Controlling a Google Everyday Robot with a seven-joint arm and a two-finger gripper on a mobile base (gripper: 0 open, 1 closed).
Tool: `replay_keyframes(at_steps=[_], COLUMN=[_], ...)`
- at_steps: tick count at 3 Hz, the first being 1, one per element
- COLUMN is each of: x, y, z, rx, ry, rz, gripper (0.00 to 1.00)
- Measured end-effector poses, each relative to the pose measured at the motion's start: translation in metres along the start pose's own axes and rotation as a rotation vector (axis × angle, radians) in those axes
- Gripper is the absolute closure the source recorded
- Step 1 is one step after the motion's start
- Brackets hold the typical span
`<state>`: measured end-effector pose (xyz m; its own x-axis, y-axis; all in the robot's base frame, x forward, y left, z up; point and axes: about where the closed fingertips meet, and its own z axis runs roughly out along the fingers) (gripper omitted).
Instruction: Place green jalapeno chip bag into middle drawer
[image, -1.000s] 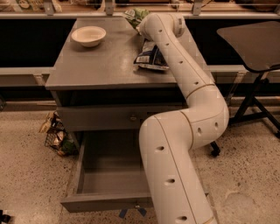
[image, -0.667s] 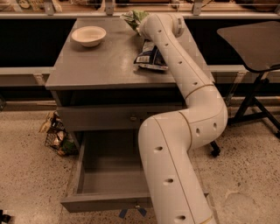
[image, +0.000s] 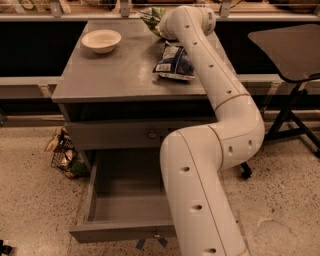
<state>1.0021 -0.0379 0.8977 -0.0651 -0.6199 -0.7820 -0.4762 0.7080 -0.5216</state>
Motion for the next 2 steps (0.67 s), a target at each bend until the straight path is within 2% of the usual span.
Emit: replay_keyframes(at_steps=[1,2], x=[-0.027,-0.046], y=[-0.016,-0.020], z=[-0.037,-0.072], rx=[-0.048,-0.123], ry=[-0.076,-0.150], rz=[0.001,0.026], gripper=[1.00,1.00])
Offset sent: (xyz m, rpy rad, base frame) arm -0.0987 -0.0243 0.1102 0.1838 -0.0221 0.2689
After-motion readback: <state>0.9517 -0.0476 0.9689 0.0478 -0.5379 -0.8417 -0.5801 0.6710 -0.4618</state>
